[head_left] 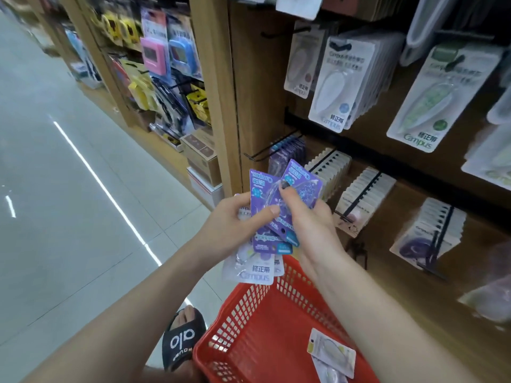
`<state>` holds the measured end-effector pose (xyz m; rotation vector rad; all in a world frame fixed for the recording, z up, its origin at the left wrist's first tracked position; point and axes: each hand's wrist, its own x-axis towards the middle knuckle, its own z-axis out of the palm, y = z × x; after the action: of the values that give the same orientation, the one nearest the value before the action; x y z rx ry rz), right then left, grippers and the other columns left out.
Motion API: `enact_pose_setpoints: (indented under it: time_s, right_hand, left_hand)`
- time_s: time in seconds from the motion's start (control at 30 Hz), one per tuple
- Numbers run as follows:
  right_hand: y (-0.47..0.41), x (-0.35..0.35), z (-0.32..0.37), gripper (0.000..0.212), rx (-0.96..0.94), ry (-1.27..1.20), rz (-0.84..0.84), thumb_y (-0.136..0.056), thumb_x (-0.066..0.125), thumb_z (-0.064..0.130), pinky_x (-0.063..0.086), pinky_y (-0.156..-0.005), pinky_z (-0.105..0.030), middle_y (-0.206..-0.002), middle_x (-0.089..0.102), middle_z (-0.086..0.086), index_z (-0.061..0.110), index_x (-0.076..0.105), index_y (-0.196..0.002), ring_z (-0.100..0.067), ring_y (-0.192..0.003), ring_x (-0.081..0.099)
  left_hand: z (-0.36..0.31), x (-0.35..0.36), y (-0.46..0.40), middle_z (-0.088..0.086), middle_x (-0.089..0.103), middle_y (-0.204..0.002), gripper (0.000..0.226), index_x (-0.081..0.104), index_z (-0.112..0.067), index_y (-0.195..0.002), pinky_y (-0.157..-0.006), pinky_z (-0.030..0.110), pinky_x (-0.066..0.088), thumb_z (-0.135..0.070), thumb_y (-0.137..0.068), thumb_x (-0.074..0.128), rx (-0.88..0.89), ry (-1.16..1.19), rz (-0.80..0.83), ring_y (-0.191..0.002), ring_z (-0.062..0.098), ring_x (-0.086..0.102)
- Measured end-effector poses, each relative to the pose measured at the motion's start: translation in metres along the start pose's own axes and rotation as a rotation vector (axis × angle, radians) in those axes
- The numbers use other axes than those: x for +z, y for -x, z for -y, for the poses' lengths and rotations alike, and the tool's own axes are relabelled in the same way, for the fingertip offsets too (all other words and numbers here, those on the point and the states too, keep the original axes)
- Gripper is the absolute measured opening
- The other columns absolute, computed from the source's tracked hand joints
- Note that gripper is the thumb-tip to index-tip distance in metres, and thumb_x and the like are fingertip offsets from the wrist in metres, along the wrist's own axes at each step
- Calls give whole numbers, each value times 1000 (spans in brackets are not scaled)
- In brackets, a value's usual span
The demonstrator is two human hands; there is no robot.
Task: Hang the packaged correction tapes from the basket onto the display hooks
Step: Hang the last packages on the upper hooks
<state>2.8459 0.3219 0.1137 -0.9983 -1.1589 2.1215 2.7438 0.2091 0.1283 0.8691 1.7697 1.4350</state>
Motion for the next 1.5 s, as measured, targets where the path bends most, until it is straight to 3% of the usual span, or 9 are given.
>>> enact_pose_setpoints:
  time_s: [0.23, 0.4, 0.5, 0.6, 0.83, 1.03, 1.17, 1.33, 1.5]
  right_hand:
    - [-11, 24, -15, 64, 70, 57, 85, -81, 83, 51, 62, -86, -59, -111, 79, -13, 16, 59, -129, -34, -93, 79]
    - [-28, 12, -7, 90, -227, 567, 37, -87, 71, 60, 57, -98, -39, -144, 52, 4, 31, 27, -160, -7, -116, 64]
    - [-38, -5, 12, 79, -539, 861, 254, -95, 73, 31, 39, -109, -19, -150, 40, 15, 36, 29, -160, 1, -135, 44]
    - [-45, -10, 38, 74, -524, 996, 572, -85, 77, 28, 38, -103, -7, -144, 54, 15, 40, 45, -151, 5, -130, 51]
    - [-49, -7, 65, 40, -292, 1211, 801, -80, 88, 42, 63, -74, -41, -108, 65, 8, 44, 69, -115, -12, -93, 74]
    - [-51, -14, 64, 58, -194, 1126, 840, -73, 82, 57, 53, -88, -57, -99, 65, -8, 49, 67, -128, -27, -96, 71]
    - [-55, -31, 61, 37, -46, 1049, 884, -88, 78, 40, 59, -96, -41, -114, 78, 6, 39, 74, -125, -16, -110, 74]
    - [-58, -58, 8, 18, 157, 634, 586, -91, 76, 17, 55, -79, -40, -102, 74, -22, 6, 68, -103, -30, -89, 70]
    - [-72, -32, -50, 17, 168, 371, 293, -96, 64, -8, 61, -62, -33, -90, 78, -14, 5, 54, -102, -22, -74, 77]
  left_hand:
    - [9, -29, -6, -9, 80, -92, 16, 71, -42, -83, -58, 15, 56, -33, -96, 73, -53, -18, -51, -80, 15, 80]
    - [17, -48, -7, -12, 80, -94, 9, 69, -31, -94, -58, 17, 57, -36, -93, 77, -69, -51, -81, -84, 13, 80]
    - [18, -59, -4, -15, 79, -96, 16, 68, -29, -98, -58, 15, 56, -39, -92, 78, -85, -68, -54, -86, 11, 79]
    - [17, -65, -1, -16, 77, -99, 15, 69, -29, -100, -60, 14, 56, -38, -92, 78, -98, -82, 24, -89, 12, 79]
    - [11, -72, 3, -11, 79, -100, 36, 69, -26, -103, -63, 15, 58, -51, -78, 75, -153, -91, 131, -91, 14, 79]
    - [12, -71, 2, -10, 79, -98, 47, 66, -22, -107, -62, 13, 56, -58, -78, 70, -191, -102, 91, -89, 13, 79]
    - [14, -72, -1, -8, 80, -92, 37, 68, -21, -103, -66, 24, 57, -56, -90, 69, -171, -125, -98, -83, 14, 79]
    - [23, -86, -6, -10, 78, -87, 32, 72, -25, -103, -68, 33, 60, -55, -93, 68, -134, -311, -557, -72, 11, 77]
    - [32, -80, -13, -15, 66, -91, 41, 69, -23, -110, -64, 29, 52, -60, -94, 63, -113, -561, -585, -76, 11, 70]
